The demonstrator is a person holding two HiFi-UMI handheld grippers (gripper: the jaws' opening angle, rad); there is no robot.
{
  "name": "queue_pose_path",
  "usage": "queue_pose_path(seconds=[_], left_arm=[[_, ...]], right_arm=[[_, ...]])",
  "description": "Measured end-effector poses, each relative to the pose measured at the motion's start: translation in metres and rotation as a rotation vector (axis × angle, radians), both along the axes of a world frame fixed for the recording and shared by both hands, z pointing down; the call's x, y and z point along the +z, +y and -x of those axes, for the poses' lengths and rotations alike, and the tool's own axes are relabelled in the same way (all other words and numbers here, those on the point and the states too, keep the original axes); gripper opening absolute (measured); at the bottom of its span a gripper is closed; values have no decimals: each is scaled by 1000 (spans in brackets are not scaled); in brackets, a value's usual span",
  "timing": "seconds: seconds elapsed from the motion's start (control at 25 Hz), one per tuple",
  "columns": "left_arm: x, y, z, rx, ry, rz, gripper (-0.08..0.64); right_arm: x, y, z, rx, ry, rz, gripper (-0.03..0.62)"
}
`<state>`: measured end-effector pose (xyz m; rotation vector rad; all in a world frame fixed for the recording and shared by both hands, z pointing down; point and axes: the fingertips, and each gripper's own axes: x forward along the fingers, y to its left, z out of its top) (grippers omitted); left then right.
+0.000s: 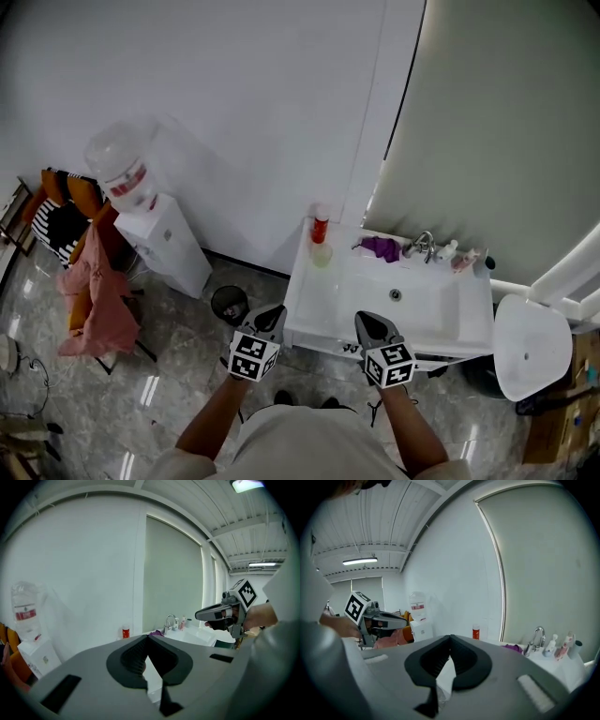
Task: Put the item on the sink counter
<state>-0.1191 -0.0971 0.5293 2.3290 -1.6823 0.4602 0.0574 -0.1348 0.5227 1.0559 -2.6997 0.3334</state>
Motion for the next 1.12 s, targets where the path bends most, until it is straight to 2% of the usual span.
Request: queue_pose_path(seconds=[0.2, 1.12], left_arm=[[-14, 0, -12, -27, 2, -29, 6], [-22, 4, -41, -76, 19, -33, 8]], right_arm=[[-13, -5, -11, -42, 2, -59, 11], [-28, -6, -42, -76, -48, -58, 11]])
